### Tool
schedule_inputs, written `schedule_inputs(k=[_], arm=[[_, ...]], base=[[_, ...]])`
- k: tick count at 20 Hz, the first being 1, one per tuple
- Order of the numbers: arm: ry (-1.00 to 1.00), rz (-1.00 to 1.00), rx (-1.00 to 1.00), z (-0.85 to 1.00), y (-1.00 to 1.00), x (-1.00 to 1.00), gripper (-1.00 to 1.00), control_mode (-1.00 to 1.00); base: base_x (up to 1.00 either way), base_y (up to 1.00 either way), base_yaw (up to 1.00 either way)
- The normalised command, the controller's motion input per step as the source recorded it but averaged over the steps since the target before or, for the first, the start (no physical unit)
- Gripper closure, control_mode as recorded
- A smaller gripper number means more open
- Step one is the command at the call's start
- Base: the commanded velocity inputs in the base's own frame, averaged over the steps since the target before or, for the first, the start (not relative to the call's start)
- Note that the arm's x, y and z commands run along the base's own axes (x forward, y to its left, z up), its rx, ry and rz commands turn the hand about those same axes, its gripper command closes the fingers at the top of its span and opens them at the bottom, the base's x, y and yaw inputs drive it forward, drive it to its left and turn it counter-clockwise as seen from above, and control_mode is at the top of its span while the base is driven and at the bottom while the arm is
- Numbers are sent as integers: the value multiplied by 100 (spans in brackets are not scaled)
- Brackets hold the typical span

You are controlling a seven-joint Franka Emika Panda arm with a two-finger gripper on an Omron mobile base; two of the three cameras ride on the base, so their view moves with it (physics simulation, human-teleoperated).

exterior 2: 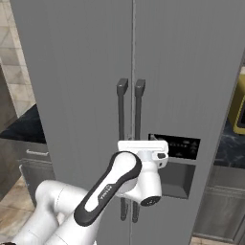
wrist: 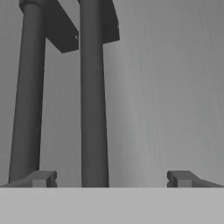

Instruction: Open the freezer door, pick up the ice cube tray from the freezer, and place it on the dining counter.

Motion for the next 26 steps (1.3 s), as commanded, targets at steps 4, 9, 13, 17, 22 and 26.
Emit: schedule_inputs(k=[4, 9, 13, 17, 22, 26], arm=[[0, 0, 0, 6, 0, 28, -100, -100], [0, 0, 0, 2, 0, 28, -100, -100], [0, 0, 0, 0, 0, 28, -100, -100], [0, 0, 0, 0, 0, 31, -100, -100], [0, 0, 0, 0, 0, 34, 100, -100], [0, 0, 0, 0, 0, 5, 100, -100]], base=[[0, 0, 0], [0, 0, 0], [0, 0, 0], [0, 0, 0], [0, 0, 0], [0, 0, 0]])
